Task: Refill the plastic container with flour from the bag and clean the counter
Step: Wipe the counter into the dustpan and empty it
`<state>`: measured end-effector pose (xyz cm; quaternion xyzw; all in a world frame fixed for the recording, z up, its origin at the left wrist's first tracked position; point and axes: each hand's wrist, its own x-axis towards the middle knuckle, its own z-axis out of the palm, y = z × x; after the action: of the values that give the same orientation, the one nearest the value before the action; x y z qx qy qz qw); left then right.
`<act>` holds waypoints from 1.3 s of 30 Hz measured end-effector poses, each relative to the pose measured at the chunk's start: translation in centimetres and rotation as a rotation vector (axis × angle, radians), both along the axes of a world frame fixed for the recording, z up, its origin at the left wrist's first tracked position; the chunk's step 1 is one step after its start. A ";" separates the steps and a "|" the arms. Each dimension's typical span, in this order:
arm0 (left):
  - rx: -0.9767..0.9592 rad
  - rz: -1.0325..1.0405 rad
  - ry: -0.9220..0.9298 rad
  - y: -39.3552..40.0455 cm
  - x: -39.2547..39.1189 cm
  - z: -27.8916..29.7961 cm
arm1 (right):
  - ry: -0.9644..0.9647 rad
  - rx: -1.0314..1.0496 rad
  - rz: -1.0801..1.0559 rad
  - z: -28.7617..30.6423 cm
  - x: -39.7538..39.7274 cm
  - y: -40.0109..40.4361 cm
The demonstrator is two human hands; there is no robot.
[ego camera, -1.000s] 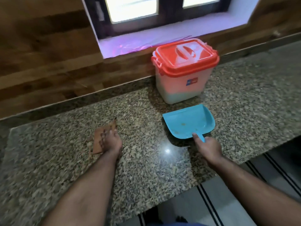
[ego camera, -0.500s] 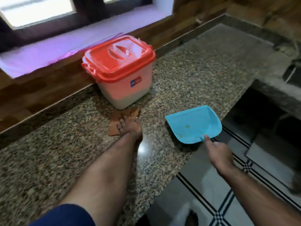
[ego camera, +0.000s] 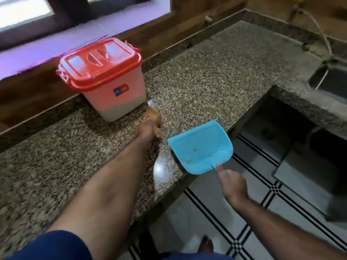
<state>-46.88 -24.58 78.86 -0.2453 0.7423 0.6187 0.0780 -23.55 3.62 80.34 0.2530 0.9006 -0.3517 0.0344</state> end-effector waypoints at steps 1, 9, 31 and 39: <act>0.042 0.048 -0.009 -0.6 0.3 -0.3 | 0.005 -0.001 0.011 -0.3 0.9 0.2; -0.001 0.142 0.095 -1.9 2.4 1.3 | -0.130 0.043 0.060 -4.3 7.9 4.0; -0.696 -0.377 0.181 0.9 -0.3 0.8 | -0.297 0.071 0.214 -6.1 9.0 3.1; -0.975 -0.726 -0.020 4.3 1.5 -2.7 | -0.279 0.121 0.226 -7.7 8.5 3.0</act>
<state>-45.37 -20.27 76.18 0.0104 0.9756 0.1392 0.1696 -15.05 6.66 72.66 0.1982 0.9293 -0.2524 0.1829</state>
